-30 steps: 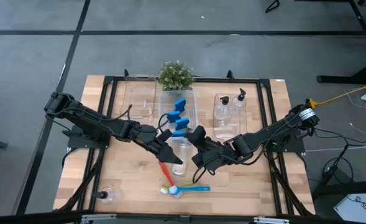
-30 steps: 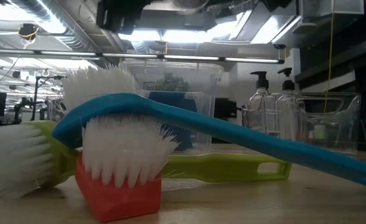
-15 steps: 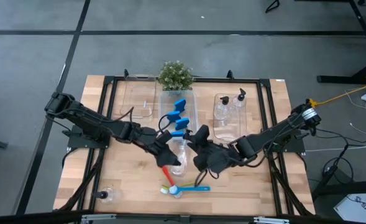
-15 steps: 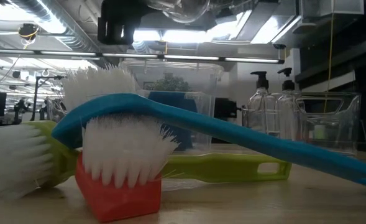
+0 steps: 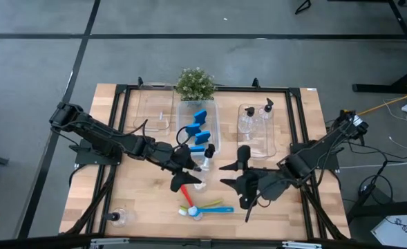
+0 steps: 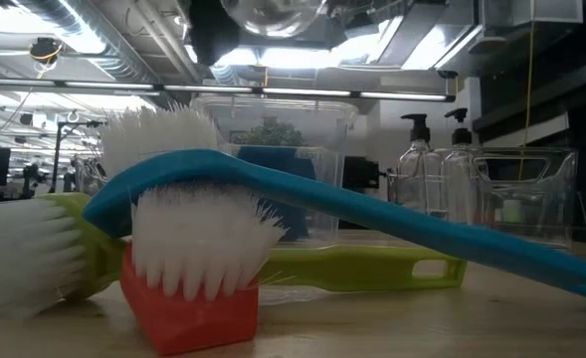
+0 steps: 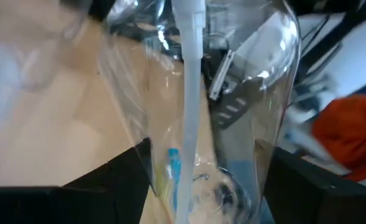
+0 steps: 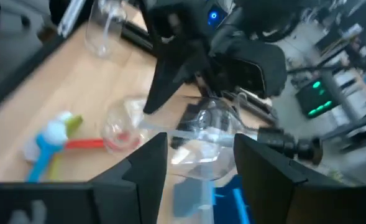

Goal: Pick & Place Kitchen Sink Supplies
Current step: Put the transparent bottle into the right transparent bin

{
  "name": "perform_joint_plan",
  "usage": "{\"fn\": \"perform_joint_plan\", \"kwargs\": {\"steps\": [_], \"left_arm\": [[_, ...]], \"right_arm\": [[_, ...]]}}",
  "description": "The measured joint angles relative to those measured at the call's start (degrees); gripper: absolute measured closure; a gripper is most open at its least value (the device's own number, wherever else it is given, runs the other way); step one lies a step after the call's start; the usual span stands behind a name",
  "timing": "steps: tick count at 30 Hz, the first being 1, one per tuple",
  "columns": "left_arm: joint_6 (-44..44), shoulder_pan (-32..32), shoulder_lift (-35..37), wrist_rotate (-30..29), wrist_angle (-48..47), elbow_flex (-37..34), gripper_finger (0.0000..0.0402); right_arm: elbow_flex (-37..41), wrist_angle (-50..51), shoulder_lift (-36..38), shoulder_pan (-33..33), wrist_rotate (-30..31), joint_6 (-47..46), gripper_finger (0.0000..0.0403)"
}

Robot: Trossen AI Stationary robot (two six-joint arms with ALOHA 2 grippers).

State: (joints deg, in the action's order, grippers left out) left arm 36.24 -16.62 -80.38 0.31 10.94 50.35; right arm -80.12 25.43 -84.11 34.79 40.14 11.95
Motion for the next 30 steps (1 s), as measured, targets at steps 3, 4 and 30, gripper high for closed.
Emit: {"fn": "perform_joint_plan", "kwargs": {"steps": [3, 4, 30], "left_arm": [[-7.54, -0.6, 0.0, -2.2, -0.1, 0.03, 0.0148], [-9.68, -0.87, 0.0, -3.5, -0.3, 0.04, 0.0148], [-29.77, -4.83, -0.17, -30.14, 1.16, 0.08, 0.0148]], "right_arm": [[0.0, 0.06, 1.5, -0.21, -0.04, -3.44, 0.0219], [0.0, 0.03, 1.84, -0.34, -0.09, -4.29, 0.0219], [0.09, -12.47, 1.76, -13.76, -13.82, -9.98, 0.0187]]}}
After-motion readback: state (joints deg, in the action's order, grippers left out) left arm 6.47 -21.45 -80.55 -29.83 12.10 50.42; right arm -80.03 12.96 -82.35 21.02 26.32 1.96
